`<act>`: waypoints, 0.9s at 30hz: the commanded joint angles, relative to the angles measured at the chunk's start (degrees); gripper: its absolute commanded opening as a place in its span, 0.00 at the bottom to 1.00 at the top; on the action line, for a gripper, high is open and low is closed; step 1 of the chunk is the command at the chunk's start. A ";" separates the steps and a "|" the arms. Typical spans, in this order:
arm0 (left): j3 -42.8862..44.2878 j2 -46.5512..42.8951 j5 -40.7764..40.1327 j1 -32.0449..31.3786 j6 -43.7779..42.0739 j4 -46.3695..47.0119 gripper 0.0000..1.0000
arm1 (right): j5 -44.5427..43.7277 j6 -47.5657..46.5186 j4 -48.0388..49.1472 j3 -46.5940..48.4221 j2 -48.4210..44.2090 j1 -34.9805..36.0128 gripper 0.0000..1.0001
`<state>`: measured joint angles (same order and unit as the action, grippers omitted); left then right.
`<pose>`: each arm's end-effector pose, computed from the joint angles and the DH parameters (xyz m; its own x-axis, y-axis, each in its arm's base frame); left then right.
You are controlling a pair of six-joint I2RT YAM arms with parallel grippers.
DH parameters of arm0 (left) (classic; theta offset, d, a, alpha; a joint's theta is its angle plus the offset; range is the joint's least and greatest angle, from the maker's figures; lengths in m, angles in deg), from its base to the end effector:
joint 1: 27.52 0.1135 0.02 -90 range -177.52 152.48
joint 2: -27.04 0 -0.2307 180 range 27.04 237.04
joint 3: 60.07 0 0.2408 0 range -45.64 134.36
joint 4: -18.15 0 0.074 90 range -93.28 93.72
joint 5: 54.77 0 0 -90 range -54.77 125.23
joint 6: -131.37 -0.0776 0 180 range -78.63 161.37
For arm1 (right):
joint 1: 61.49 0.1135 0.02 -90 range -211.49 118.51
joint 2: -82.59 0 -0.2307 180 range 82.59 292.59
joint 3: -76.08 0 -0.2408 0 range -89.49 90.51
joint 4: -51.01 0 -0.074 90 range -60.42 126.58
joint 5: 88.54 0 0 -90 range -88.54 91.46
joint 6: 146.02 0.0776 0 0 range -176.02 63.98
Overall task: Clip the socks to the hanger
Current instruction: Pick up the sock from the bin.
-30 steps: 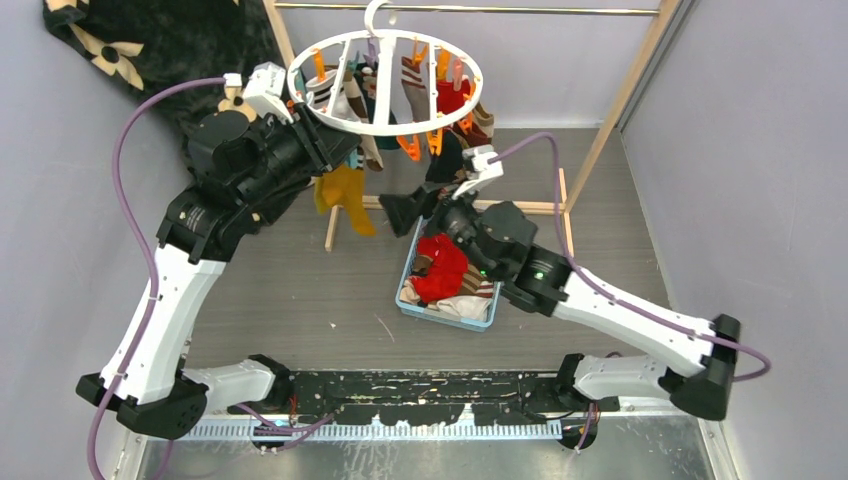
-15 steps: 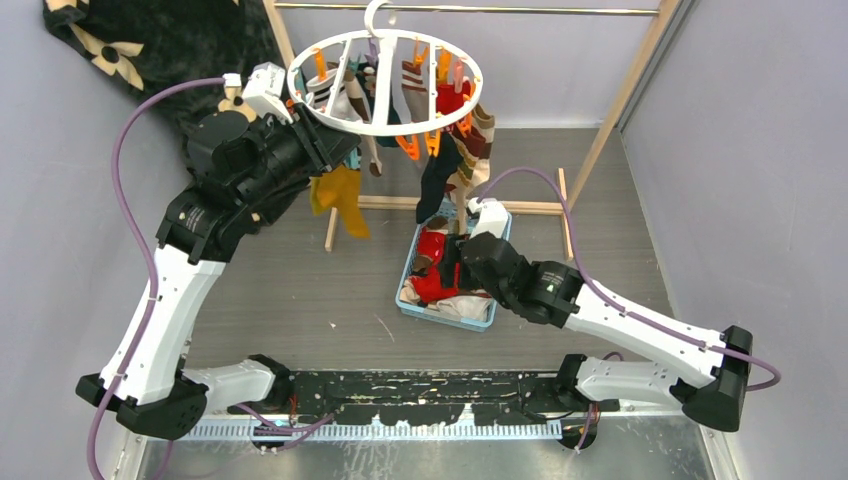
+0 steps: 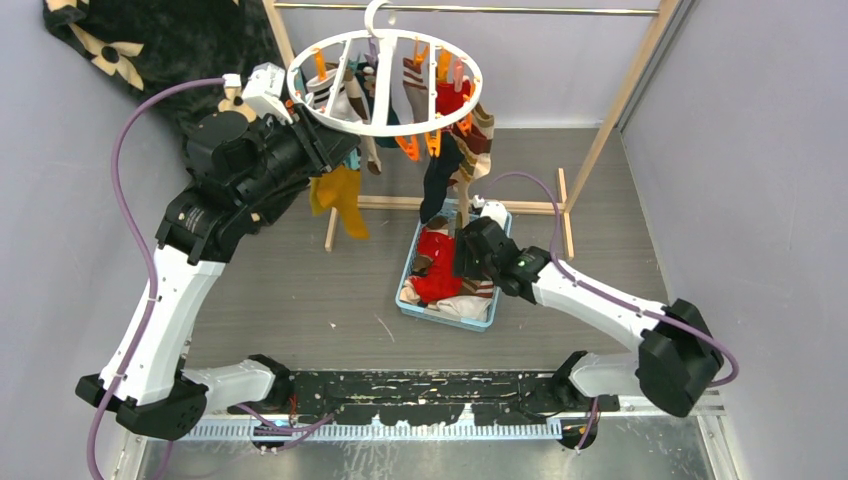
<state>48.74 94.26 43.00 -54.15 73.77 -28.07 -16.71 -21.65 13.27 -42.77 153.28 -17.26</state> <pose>0.2288 -0.1264 0.4739 -0.3634 -0.4117 -0.8357 0.4380 0.7162 -0.5433 0.2185 0.1790 0.1828 -0.7231 0.0447 -0.6893 -0.1247 0.9731 0.1939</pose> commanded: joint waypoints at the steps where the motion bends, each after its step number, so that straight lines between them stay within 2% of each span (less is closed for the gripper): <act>1: 1.23 -1.37 -0.39 0.10 -0.67 0.69 0.00 | 7.99 -4.66 13.35 1.33 4.17 -3.53 0.61; 8: 1.10 -1.73 -0.41 0.14 -0.94 0.71 0.00 | 12.82 -5.85 20.28 0.65 10.66 -6.51 0.42; 10: 0.93 -1.90 -0.33 0.09 -0.94 0.75 0.00 | 13.25 -6.06 21.30 0.42 10.97 -6.58 0.33; 12: 0.74 -2.11 -0.36 0.10 -1.15 0.73 0.00 | 14.07 -6.07 22.12 0.03 9.85 -6.61 0.19; 14: 0.47 -2.29 -0.38 0.07 -1.52 0.76 0.00 | 14.65 -6.15 22.36 -0.25 7.52 -6.56 0.11; 18: 0.36 -2.34 -0.52 0.09 -1.62 0.68 0.00 | 16.88 -5.81 20.63 0.09 0.00 -6.46 0.08; 21: 0.36 -2.30 -0.40 0.08 -1.31 0.82 0.00 | 17.39 -5.50 15.69 2.18 -5.50 -6.12 0.08; 27: 0.53 -2.19 -0.13 0.09 -1.09 0.86 0.00 | 27.38 -4.23 7.05 6.55 -12.63 -5.16 0.09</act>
<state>48.72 93.54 42.98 -54.15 73.47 -28.22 2.68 -27.02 25.25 -39.91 144.45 -23.12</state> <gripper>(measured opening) 0.259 0.114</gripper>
